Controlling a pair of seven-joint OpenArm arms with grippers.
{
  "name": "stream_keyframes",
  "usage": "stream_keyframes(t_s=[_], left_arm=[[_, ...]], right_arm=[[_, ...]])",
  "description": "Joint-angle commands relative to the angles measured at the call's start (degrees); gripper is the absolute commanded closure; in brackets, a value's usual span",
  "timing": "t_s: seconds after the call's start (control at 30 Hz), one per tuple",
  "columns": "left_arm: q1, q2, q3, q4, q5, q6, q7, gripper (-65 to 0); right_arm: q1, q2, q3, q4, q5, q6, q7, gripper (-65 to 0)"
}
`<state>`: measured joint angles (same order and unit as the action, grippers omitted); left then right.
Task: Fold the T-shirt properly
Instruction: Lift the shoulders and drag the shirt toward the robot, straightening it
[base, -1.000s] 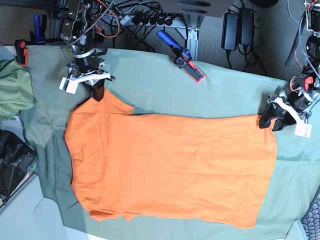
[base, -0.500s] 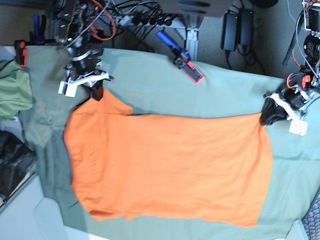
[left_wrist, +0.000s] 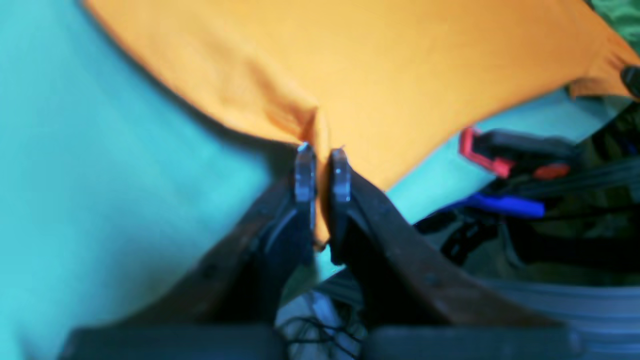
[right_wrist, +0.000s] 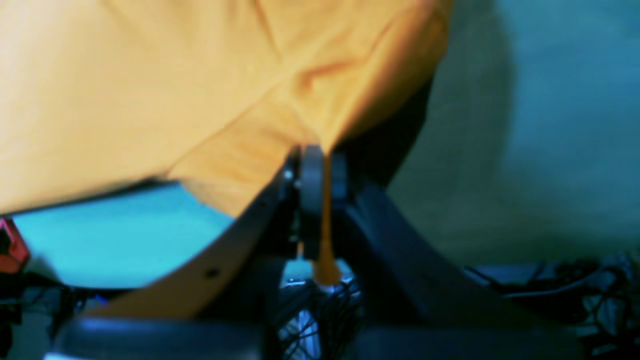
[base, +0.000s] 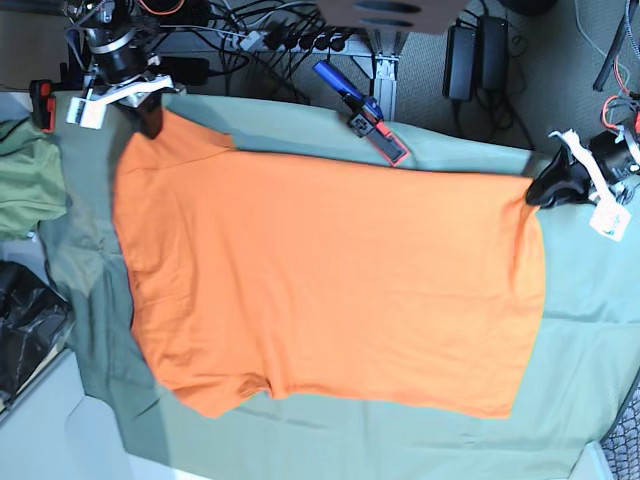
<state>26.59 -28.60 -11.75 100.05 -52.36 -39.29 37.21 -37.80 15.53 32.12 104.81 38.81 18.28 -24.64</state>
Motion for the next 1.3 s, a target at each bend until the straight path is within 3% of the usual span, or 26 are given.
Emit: stream_keyframes(t_s=[0.0, 0.2, 0.37, 0.7, 1.0, 1.03, 1.07, 1.1, 1.17, 1.2, 1.23, 1.27], left_arm=[[-0.31, -0.96, -1.05, 1.57, -1.03, -0.71, -1.44, 0.0], [-4.04, -0.9, -1.38, 1.57, -0.28, -0.71, -1.49, 0.0], [-9.18, -0.81, -1.29, -4.85, 2.49, -0.71, -3.78, 0.0], [-23.96, -0.76, 4.24, -24.28, 6.6, -0.71, -7.13, 0.0], [-33.68, -0.7, 5.55, -35.32, 6.8, -0.71, -7.45, 0.0], [-33.73, -0.61, 5.55, -35.76, 6.82, -0.71, -7.45, -2.9], [-33.73, -0.57, 5.64, -36.15, 6.8, -0.71, -7.45, -10.4], [-33.7, -0.59, 5.81, -36.48, 6.84, -0.71, -7.41, -18.5], [-33.55, -0.61, 5.86, -37.0, 7.06, -0.71, -7.34, -33.9], [-33.53, -0.61, 5.86, -37.05, 7.04, -0.71, -7.13, -37.8], [-33.53, -0.66, 5.84, -37.03, 6.99, -0.71, -6.69, -38.3], [-33.55, -0.7, 5.84, -37.0, 6.69, -0.71, -6.12, -38.3]], right_arm=[[0.02, 1.03, 1.33, 1.75, 0.76, 1.46, 1.25, 0.0], [5.44, 2.62, 2.01, 3.28, 0.59, 1.68, 1.22, 0.0], [14.05, 2.93, 1.25, 0.96, -2.78, 1.73, 0.9, 0.0], [31.58, 4.76, -9.51, -13.97, -9.51, 1.7, 2.19, 0.0], [41.35, 4.79, -14.01, -27.15, -10.54, 1.9, 2.36, 0.0], [41.83, 4.76, -14.64, -28.11, -10.54, 1.97, 2.36, 0.0], [42.14, 4.76, -15.26, -28.94, -10.54, 2.16, 2.36, 0.0], [42.21, 4.74, -15.78, -29.29, -10.56, 2.6, 2.38, -2.8], [42.16, 4.59, -16.48, -29.29, -10.56, 3.15, 2.34, -27.3], [42.05, 4.48, -16.57, -29.29, -10.56, 3.13, 2.32, -38.9], [42.03, 4.46, -16.57, -29.29, -10.56, 3.13, 2.23, -45.1], [42.03, 4.48, -16.48, -29.29, -10.56, 3.13, 1.86, -44.5]])
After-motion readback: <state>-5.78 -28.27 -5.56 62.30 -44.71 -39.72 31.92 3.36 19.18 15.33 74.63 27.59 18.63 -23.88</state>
